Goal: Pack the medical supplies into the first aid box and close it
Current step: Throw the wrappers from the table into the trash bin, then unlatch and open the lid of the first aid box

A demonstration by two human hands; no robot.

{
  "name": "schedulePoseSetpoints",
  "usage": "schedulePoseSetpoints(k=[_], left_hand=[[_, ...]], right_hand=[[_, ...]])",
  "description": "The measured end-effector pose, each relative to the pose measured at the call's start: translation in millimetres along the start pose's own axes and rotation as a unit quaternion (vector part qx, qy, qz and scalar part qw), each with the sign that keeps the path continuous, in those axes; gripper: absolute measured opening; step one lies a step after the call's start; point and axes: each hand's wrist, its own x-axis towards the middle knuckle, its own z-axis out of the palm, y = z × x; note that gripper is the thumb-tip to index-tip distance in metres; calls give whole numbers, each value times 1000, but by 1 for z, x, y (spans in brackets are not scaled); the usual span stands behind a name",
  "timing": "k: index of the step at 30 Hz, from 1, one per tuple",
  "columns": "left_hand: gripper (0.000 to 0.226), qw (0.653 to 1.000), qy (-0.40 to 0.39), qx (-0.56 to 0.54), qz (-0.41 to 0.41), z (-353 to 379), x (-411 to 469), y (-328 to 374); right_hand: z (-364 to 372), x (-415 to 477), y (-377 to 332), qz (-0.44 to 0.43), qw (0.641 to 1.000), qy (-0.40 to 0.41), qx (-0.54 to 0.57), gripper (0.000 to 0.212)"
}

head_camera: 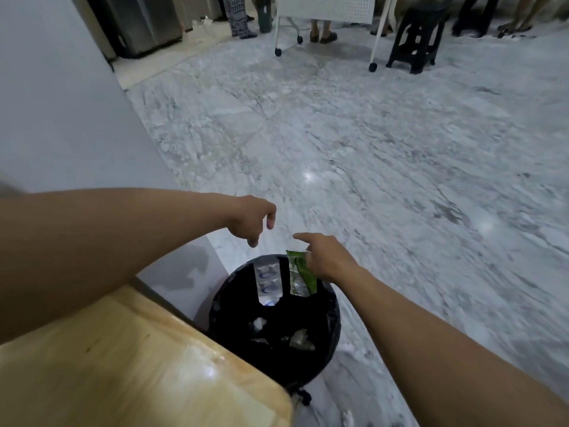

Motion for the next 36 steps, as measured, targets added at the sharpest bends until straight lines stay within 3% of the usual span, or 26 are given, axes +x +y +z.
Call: schedulePoseSetpoints(k=[7,15,26,36], left_hand=[[44,999,32,15,-24,-4,-9,-9],[48,985,154,2,-72,-49,-74,-10],[47,942,279,-24,-185,-76,-283,-9],[43,867,380,-70,-315,-30,-494,-12]], right_hand=[[-9,-5,-10,-12,1000,-6,-13,51],[-91,-32,-71,-92,987,50,-119,56],[-166,-136,-195,-218,954,107,-174,60],[-155,-233,-334,-389,896,115,-180,64]])
